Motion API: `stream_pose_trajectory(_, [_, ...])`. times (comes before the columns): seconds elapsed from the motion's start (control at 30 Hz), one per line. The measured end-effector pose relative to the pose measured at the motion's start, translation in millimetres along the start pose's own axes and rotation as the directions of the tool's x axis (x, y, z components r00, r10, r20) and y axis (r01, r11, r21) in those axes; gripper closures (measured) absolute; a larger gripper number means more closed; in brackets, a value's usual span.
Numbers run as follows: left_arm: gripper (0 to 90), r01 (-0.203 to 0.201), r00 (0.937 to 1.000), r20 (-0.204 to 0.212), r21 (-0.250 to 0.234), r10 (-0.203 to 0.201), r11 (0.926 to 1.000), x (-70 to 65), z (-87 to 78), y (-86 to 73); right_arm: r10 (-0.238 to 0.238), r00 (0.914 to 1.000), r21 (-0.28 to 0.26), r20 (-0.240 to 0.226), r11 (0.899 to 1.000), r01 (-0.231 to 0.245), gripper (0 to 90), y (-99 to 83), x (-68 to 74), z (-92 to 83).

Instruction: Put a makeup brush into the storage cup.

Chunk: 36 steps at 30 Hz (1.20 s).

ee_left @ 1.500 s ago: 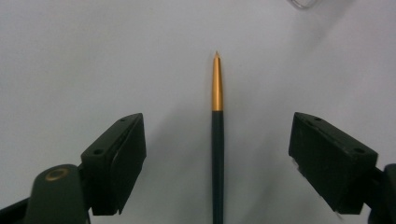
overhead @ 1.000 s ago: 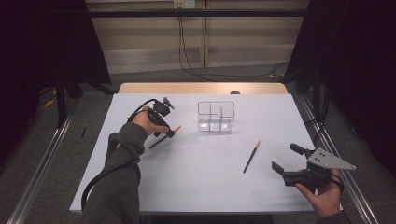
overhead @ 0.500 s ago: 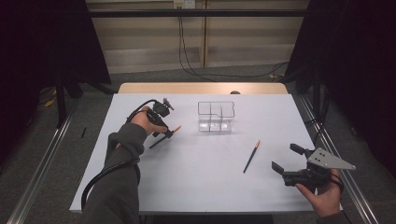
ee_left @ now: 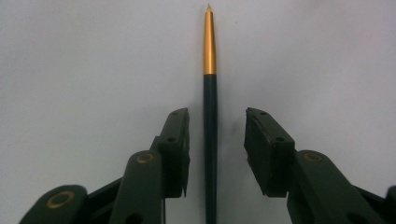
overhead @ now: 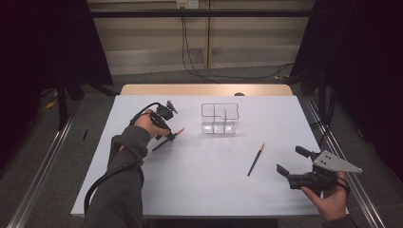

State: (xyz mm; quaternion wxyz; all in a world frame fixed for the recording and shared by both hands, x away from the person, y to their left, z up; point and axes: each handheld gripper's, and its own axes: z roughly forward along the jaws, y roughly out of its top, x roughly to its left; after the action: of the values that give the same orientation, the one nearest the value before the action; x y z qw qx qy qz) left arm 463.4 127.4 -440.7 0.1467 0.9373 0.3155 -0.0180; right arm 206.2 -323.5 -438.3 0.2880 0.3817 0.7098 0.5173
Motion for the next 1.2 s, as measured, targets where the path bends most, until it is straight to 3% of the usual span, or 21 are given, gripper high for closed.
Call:
stream_pose_trajectory(0.37, [66.9,-0.001,1.0,-0.009,0.031,0.001,0.9995,1.4,3.1,-1.6,-0.001,1.0,0.0,-0.002,1.0,0.001,3.9,0.1,-0.1,0.0])
stream_pose_trajectory(0.6, [67.8,0.018,0.9998,-0.01,0.024,-0.018,0.9996,0.8,5.5,-0.9,0.004,1.0,0.001,-0.003,1.0,-0.004,3.8,0.0,-0.1,-0.1])
stream_pose_trajectory(0.63, [67.9,0.001,1.0,-0.01,0.026,-0.001,0.9997,1.8,6.0,-0.4,0.004,1.0,0.001,-0.003,1.0,-0.004,3.9,0.0,-0.1,-0.1])
stream_pose_trajectory(0.83, [69.9,0.002,0.9999,-0.013,0.039,-0.002,0.9992,2.1,5.3,-0.5,0.005,1.0,0.004,0.002,1.0,-0.005,3.8,-0.3,-0.2,-0.3])
stream_pose_trajectory(1.2, [72.3,0.028,0.9996,-0.011,0.057,-0.027,0.998,2.0,3.9,-4.4,0.004,1.0,0.005,-0.002,1.0,-0.004,3.9,-0.3,-0.2,-0.1])
